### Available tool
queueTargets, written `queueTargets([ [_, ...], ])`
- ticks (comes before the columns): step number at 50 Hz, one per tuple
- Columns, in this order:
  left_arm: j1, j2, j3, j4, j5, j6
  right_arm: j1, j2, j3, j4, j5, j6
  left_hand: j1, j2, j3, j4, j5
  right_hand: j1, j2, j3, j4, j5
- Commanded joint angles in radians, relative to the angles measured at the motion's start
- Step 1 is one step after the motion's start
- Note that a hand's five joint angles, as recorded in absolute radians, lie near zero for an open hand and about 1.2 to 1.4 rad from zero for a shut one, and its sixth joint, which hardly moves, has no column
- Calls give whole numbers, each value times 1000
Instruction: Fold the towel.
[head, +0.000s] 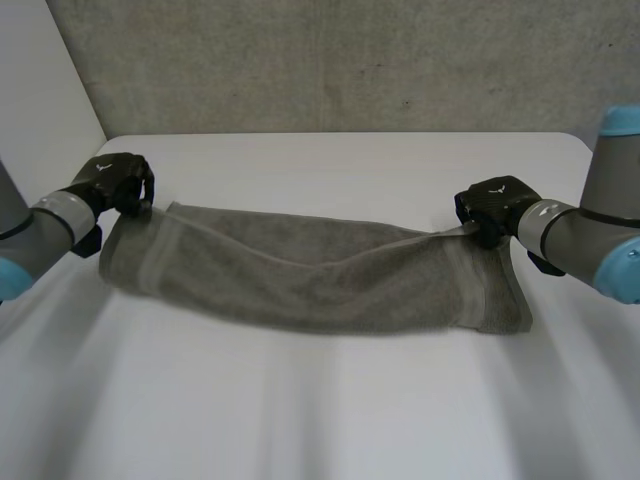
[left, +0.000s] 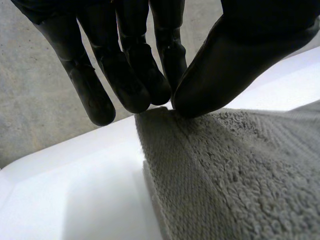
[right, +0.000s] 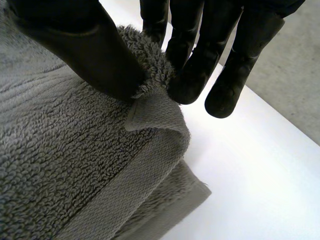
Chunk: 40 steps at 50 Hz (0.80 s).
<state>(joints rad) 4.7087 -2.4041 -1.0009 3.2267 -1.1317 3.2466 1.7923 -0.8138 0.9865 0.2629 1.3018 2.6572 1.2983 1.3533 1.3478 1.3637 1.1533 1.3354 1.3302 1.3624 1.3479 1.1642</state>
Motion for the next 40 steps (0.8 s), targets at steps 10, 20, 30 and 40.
queueTargets([
  [10,-50,-168,215,18,-109,-4,21,183,-184,-31,154,0,98,43,48,33,68,61,66,34,48,58],
  [20,-62,-188,217,100,-120,-27,19,211,-197,-24,220,-11,98,43,48,33,68,61,66,34,48,58],
  [30,-81,-220,249,150,-146,-34,21,232,-207,-34,223,-10,98,43,48,33,68,61,66,34,48,58],
  [40,-88,-251,271,171,-148,-50,25,301,-298,-94,274,-8,-221,-276,-271,-287,-251,-986,-981,-1013,-999,-989],
])
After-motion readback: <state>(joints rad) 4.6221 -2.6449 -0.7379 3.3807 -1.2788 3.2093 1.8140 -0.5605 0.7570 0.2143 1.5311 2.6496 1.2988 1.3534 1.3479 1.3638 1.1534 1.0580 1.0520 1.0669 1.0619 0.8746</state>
